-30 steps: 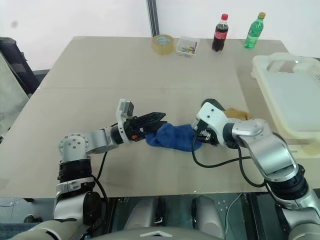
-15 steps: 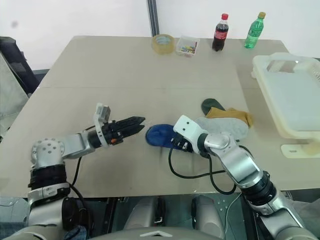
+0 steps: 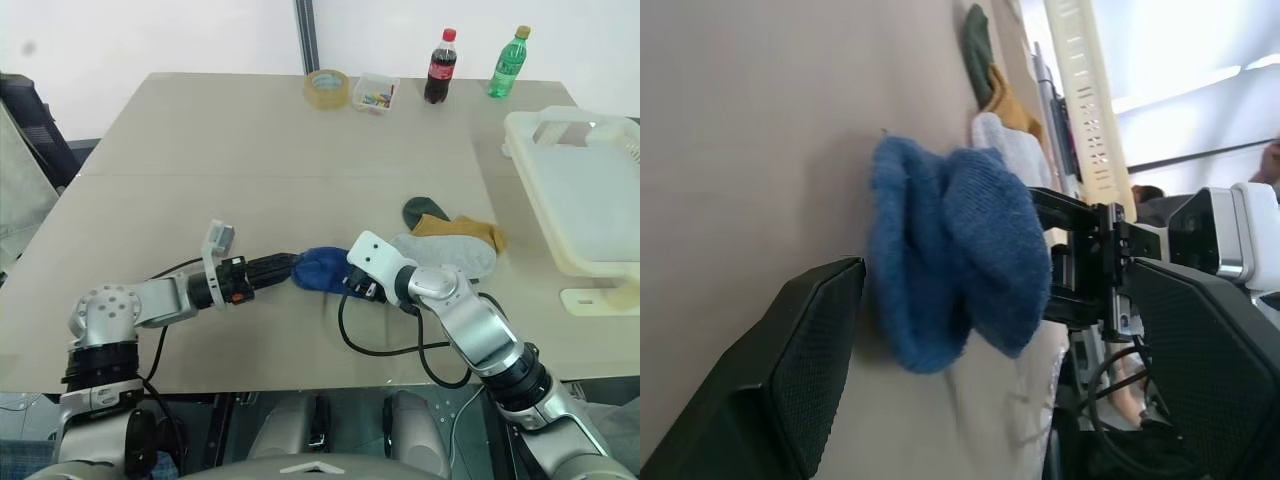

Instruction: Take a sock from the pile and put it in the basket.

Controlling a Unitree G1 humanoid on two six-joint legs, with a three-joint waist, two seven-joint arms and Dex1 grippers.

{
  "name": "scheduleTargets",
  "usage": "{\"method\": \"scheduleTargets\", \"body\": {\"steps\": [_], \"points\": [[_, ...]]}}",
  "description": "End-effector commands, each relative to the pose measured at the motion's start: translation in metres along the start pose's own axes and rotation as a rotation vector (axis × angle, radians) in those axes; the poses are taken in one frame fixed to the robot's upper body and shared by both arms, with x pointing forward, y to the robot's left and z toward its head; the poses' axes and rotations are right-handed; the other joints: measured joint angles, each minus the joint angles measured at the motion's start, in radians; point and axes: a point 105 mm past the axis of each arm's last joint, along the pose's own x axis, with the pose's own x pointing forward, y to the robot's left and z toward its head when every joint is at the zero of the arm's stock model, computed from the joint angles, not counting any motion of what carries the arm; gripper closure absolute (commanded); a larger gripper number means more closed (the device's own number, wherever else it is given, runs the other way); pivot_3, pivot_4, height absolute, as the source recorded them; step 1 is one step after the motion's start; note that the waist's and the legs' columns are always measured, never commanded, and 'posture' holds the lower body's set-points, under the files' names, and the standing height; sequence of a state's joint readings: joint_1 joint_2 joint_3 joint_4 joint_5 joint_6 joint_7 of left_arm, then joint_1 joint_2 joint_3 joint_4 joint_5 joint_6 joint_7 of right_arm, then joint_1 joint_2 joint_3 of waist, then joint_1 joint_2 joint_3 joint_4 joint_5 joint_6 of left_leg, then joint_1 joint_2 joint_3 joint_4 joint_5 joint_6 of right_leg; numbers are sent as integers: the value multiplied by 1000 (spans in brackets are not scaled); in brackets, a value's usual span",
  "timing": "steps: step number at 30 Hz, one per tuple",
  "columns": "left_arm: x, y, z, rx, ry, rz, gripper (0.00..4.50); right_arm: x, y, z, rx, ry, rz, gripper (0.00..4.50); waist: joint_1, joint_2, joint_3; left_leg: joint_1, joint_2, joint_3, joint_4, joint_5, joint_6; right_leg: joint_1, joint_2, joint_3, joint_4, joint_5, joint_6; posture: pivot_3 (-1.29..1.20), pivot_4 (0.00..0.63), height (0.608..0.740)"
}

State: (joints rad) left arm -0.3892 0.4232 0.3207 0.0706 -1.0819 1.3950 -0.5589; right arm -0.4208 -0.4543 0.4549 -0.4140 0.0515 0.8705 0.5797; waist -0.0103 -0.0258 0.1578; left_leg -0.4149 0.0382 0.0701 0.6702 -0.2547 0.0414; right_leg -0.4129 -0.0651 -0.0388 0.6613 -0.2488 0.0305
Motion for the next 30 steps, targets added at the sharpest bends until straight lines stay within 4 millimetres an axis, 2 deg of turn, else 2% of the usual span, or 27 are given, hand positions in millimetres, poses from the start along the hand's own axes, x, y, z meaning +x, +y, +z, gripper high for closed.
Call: {"method": "scheduleTargets", "body": {"steps": [1, 8, 13, 21, 27, 30], "points": [[11, -5, 2, -28, -17, -56, 32, -1, -2, -1, -12, 8, -23, 2278, 0, 0, 0, 0, 0, 0, 0, 0, 0, 0, 1, 0, 0, 0, 0, 0, 150, 735], [14, -27, 20, -55, -98, -182, 32, -3, -3, -2, -8, 12, -39, 2278, 0, 0, 0, 0, 0, 0, 0, 0, 0, 0, 3, 0, 1, 0, 0, 0, 150, 735], [19, -38, 20, -65, -104, -232, 32, -8, -9, 7, 57, -36, -57, 2278, 0, 0, 0, 0, 0, 0, 0, 0, 0, 0, 3, 0, 0, 0, 0, 0, 150, 735], [29, -44, 3, -93, -87, -257, 32, -32, -19, 8, 168, -57, -60, 2278, 0, 0, 0, -1, 0, 0, 0, 0, 0, 0, 2, 2, 0, 0, 0, 0, 150, 735], [36, -44, 4, -115, -107, -267, 32, -61, -32, 7, 231, -67, -55, 2278, 2, 0, 0, 0, 0, -1, 0, 0, 1, 1, 3, 2, 0, 0, 0, 0, 150, 735], [48, -47, 11, -128, -123, -286, 32, -76, -44, 0, 277, -60, -85, 2278, 8, -1, 0, 0, -1, -1, 0, -1, 2, 1, 3, 1, 0, 0, 0, 0, 150, 735]]}}
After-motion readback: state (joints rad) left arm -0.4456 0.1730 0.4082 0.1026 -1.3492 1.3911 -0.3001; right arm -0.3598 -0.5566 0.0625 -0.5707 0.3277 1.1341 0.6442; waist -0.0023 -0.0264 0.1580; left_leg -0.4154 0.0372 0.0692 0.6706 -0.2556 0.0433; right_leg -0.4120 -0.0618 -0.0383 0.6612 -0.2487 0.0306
